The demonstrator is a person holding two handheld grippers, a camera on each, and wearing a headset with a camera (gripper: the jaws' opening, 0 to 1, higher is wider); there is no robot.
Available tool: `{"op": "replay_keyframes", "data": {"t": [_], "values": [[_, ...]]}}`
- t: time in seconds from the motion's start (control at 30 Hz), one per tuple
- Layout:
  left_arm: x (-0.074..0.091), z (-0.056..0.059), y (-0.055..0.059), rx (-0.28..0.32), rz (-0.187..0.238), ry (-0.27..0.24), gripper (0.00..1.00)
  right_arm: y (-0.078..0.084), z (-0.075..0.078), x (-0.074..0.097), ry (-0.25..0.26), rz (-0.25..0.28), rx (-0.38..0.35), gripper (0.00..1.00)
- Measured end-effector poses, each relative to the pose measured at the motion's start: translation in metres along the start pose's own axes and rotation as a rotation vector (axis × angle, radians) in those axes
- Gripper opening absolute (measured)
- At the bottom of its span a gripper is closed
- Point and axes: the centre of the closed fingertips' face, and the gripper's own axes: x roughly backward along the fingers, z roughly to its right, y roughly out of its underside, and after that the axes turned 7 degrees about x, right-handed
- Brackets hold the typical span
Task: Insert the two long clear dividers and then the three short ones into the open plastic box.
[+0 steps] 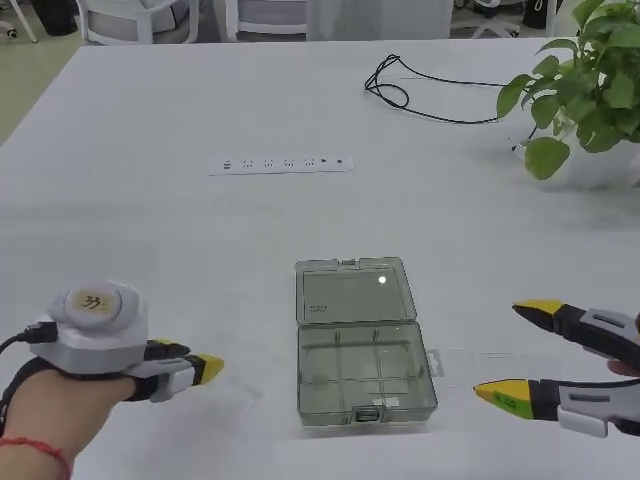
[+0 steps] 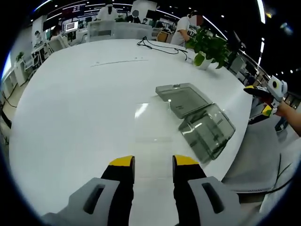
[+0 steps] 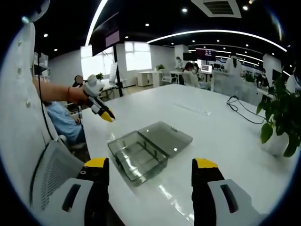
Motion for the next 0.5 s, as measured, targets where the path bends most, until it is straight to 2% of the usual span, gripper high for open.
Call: {"op": "replay_keyframes", "data": {"t": [0.23,0.43,0.5], "values": [[0.005,0.025,-0.020,-0.004,0.064,0.052,0.30,-0.028,-0.009,-0.005,0.012,0.046,-0.016,0.62],[0.008,0.047,-0.031,-0.006,0.099,0.099,0.30,-0.049,-0.020,-0.013,0.004,0.073,-0.033,0.56],[0.009,0.053,-0.034,-0.010,0.110,0.114,0.30,-0.055,-0.024,-0.017,0.002,0.078,-0.066,0.55]]}}
